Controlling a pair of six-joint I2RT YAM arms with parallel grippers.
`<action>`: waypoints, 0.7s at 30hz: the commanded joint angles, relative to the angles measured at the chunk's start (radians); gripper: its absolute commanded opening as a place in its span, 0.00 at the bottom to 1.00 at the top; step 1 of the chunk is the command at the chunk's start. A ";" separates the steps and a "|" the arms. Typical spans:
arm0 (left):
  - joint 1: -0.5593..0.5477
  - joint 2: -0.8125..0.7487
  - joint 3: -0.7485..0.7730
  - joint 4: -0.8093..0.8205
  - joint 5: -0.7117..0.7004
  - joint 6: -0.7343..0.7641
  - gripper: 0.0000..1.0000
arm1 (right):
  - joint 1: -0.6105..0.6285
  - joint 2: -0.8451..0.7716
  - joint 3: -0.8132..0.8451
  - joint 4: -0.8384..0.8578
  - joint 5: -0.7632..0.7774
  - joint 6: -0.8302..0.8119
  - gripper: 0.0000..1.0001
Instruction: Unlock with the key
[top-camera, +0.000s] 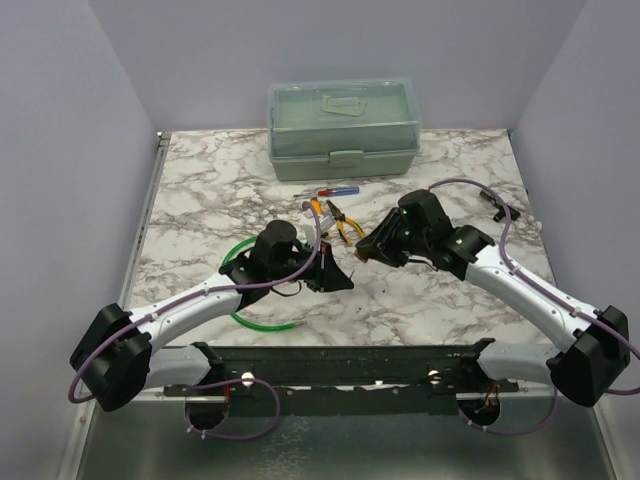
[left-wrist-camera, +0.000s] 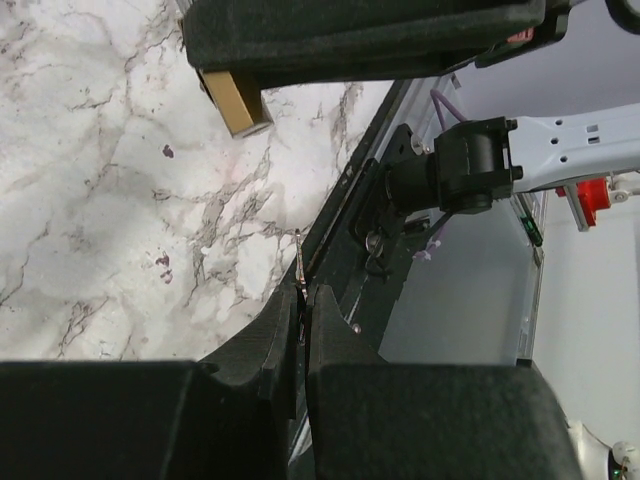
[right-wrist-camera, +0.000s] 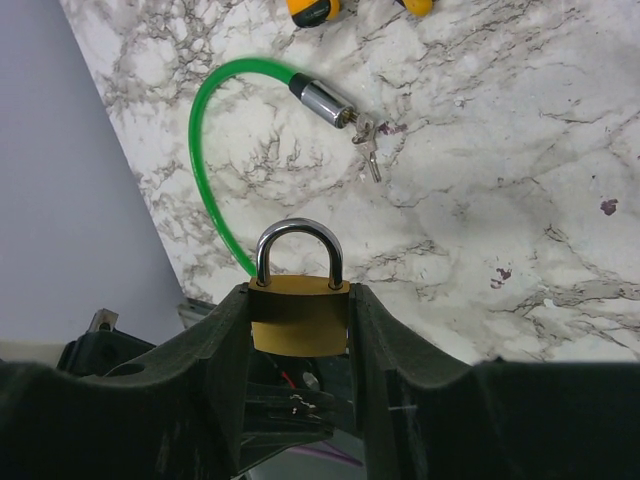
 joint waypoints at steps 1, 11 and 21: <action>-0.007 0.022 0.043 0.058 0.037 0.027 0.00 | 0.001 -0.044 -0.023 0.055 -0.024 0.001 0.00; -0.007 0.068 0.062 0.091 0.054 0.021 0.00 | 0.000 -0.069 -0.051 0.099 -0.049 -0.033 0.00; -0.006 0.086 0.074 0.094 0.030 0.015 0.00 | 0.001 -0.085 -0.073 0.127 -0.047 -0.055 0.00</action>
